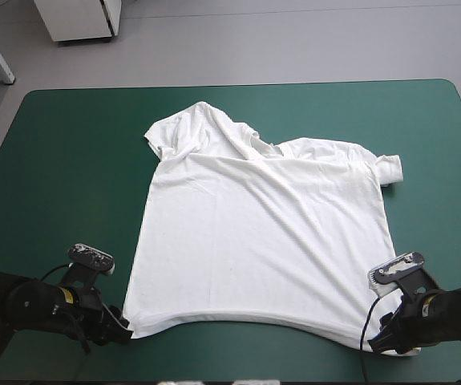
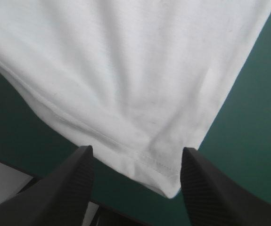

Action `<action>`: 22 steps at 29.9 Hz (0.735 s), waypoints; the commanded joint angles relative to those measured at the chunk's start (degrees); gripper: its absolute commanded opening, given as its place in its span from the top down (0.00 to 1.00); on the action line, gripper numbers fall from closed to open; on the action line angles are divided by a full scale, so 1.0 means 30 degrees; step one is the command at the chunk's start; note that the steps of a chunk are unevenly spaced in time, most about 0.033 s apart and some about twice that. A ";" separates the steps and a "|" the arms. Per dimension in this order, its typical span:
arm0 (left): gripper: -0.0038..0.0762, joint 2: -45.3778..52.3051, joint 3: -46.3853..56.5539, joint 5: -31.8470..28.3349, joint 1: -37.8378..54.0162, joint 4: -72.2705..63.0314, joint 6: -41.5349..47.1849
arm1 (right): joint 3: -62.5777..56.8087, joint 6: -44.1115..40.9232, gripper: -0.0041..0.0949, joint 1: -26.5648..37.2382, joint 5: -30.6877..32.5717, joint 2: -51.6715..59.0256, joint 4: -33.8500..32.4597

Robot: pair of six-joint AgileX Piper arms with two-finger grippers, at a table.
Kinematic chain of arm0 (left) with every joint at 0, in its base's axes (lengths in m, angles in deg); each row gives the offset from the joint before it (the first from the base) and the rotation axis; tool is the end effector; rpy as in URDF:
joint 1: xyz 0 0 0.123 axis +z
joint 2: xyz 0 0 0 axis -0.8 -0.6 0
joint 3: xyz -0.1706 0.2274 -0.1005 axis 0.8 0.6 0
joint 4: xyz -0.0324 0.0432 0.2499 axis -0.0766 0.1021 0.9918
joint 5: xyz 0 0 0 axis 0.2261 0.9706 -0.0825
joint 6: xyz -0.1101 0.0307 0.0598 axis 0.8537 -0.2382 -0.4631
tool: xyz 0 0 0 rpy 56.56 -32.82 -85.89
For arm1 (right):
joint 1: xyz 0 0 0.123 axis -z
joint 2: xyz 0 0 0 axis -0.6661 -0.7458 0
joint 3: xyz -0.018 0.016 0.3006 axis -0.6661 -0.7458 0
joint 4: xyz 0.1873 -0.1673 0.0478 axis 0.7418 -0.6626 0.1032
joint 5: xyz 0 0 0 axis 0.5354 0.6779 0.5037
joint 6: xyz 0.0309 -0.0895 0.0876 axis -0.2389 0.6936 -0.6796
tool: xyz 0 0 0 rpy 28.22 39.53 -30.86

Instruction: Fold the cloth

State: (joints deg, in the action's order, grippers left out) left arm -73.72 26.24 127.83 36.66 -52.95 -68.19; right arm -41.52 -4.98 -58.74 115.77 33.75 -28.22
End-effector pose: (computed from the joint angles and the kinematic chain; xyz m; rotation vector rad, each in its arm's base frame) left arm 0.1031 -0.0585 0.2568 0.6081 2.7864 -0.3356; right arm 0.1007 0.0356 0.2499 -0.6180 2.7723 0.0861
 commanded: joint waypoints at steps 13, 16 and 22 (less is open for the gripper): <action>0.46 -0.2818 0.1805 -0.3690 -0.0475 -0.0079 -0.1836 | 0.1302 0.0020 0.42 -0.0013 -0.0418 -0.0570 -0.1391; 0.46 -0.3763 0.2153 -0.4340 -0.0475 -0.0119 -0.1987 | 0.1302 0.0020 0.42 -0.0013 -0.0379 -0.0570 -0.1873; 0.46 -0.5345 0.2857 -0.4869 -0.0475 -0.0942 -0.2392 | 0.1302 -0.0160 0.42 -0.0013 0.0133 -0.0570 -0.2379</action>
State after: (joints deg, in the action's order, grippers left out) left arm -88.92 35.48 114.25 35.64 -52.75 -74.57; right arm -39.42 -5.15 -58.74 115.69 32.14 -34.05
